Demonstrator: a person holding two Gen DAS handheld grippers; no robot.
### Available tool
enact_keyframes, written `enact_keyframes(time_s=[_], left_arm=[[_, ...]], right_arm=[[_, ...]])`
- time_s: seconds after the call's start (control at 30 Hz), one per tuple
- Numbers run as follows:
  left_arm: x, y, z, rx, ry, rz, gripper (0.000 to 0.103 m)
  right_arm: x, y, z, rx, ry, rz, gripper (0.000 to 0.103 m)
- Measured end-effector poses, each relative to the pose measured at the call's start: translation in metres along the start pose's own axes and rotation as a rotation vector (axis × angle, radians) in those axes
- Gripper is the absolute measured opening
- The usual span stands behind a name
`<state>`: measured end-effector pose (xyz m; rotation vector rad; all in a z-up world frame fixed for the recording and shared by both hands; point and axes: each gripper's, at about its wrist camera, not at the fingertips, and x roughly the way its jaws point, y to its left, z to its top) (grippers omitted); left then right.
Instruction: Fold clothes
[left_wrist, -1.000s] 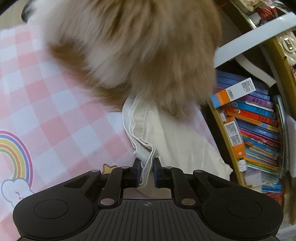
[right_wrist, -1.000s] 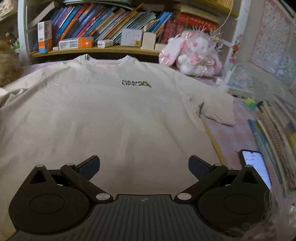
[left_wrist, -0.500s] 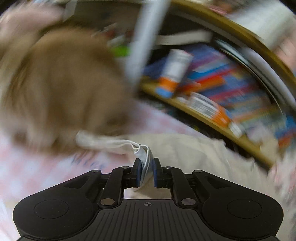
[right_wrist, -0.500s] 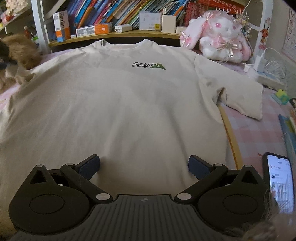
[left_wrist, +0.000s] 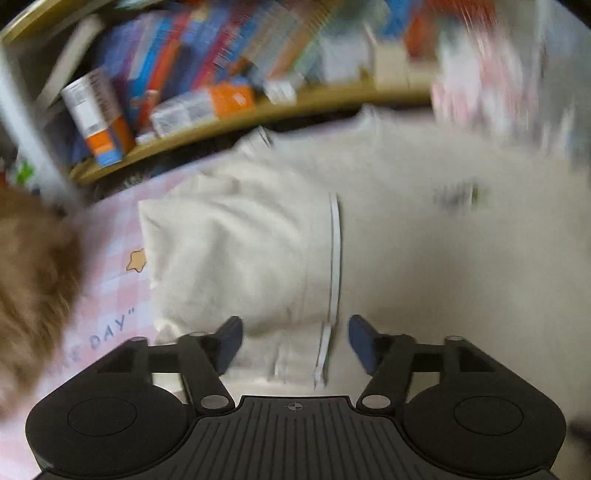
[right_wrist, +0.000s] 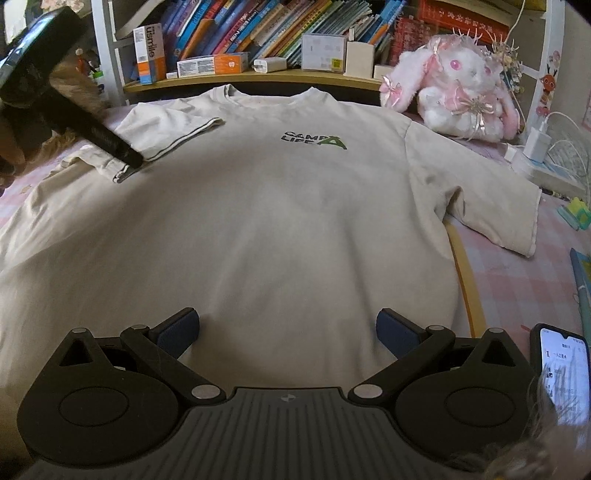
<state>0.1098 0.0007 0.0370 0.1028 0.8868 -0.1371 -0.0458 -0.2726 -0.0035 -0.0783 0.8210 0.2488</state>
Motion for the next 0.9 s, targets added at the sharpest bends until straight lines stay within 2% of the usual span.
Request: enact_keyframes(time_s=[0.07,0.13,0.2,0.23,0.3,0.37,0.5,0.57,0.6,0.63,0.67,0.7,0.77,0.8,0.83,0.9], left_arm=[[-0.017,0.025,0.015,-0.099,-0.069,-0.043,0.073],[-0.015,0.051,0.026,-0.186,-0.091,-0.012,0.071],[-0.001,0.084,0.035,-0.295,-0.078,0.023,0.065],[0.008,0.1,0.039,-0.354,-0.074,0.031,0.057],[0.024,0.128,0.044,-0.459,-0.065,0.026,0.053],[0.044,0.148,0.049,-0.513,-0.045,0.0,0.053],[0.082,0.165,0.052,-0.522,-0.001,-0.054,0.053],[0.095,0.168,0.052,-0.532,0.006,-0.087,0.046],[0.1,0.169,0.052,-0.527,0.006,-0.113,0.027],[0.105,0.17,0.053,-0.525,0.026,-0.158,0.001],[0.11,0.17,0.054,-0.512,0.047,-0.186,0.002],[0.111,0.17,0.058,-0.479,0.048,-0.183,0.001],[0.108,0.178,0.066,-0.426,0.002,-0.118,0.001],[0.109,0.188,0.07,-0.435,-0.025,-0.081,0.001],[0.111,0.198,0.073,-0.455,-0.032,-0.085,0.001],[0.119,0.201,0.077,-0.42,-0.004,-0.091,0.001]], right_arm=[[0.0,-0.001,-0.001,-0.002,-0.004,0.001,0.103],[0.0,0.0,-0.001,0.006,-0.002,-0.008,0.103],[-0.001,0.002,-0.001,0.017,0.001,-0.02,0.103],[-0.001,0.003,-0.001,0.023,0.003,-0.027,0.103],[-0.001,0.005,-0.001,0.034,0.007,-0.039,0.103],[-0.001,0.006,-0.001,0.045,0.01,-0.052,0.103],[-0.002,0.01,-0.001,0.067,0.017,-0.077,0.103],[-0.002,0.011,-0.001,0.078,0.021,-0.09,0.103],[-0.002,0.012,-0.001,0.084,0.023,-0.096,0.103],[-0.003,0.014,-0.001,0.091,0.024,-0.104,0.103],[-0.002,0.015,-0.001,0.101,0.027,-0.113,0.103],[-0.002,0.017,-0.001,0.111,0.029,-0.122,0.103],[-0.002,0.021,-0.001,0.132,0.033,-0.14,0.103],[-0.002,0.023,-0.001,0.142,0.035,-0.15,0.103],[-0.002,0.025,-0.001,0.152,0.037,-0.159,0.103],[-0.002,0.029,-0.001,0.172,0.041,-0.177,0.103]])
